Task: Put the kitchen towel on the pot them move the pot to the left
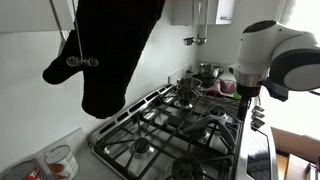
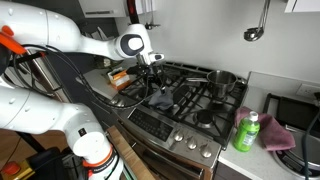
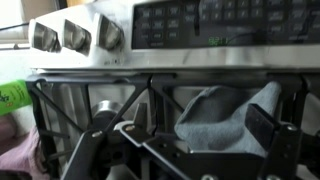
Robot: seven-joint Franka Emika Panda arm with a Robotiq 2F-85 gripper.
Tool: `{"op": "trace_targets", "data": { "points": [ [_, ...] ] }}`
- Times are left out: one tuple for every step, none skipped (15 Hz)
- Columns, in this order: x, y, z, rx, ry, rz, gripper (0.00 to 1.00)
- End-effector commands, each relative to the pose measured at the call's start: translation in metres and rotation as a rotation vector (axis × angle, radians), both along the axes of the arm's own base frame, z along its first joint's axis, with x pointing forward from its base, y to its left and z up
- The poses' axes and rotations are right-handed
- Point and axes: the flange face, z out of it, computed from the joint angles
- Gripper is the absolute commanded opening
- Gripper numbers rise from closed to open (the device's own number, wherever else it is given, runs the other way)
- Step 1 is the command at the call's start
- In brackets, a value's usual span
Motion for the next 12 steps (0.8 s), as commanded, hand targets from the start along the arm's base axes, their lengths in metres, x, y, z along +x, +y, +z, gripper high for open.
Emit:
{"op": "trace_targets", "data": {
  "points": [
    [0.04,0.005,-0.005,0.064,-0.151,-0.021,1.0],
    [0.049,0.009,-0.006,0.118,-0.18,-0.024,1.0],
    [0.057,0.012,-0.008,0.162,-0.205,-0.031,1.0],
    [0.064,0.014,-0.009,0.198,-0.225,-0.03,1.0],
    [0.07,0.017,-0.01,0.226,-0.244,-0.028,1.0],
    [0.075,0.019,-0.013,0.248,-0.252,-0.02,1.0],
    [0.08,0.022,-0.017,0.272,-0.251,-0.009,1.0],
    [0.084,0.026,-0.024,0.289,-0.221,0.005,1.0],
    [0.086,0.029,-0.029,0.298,-0.186,0.007,1.0],
    [0.088,0.03,-0.034,0.311,-0.162,0.014,1.0],
    [0.09,0.032,-0.036,0.325,-0.151,0.025,1.0],
    [0.091,0.034,-0.037,0.338,-0.139,0.044,1.0]
  ]
}}
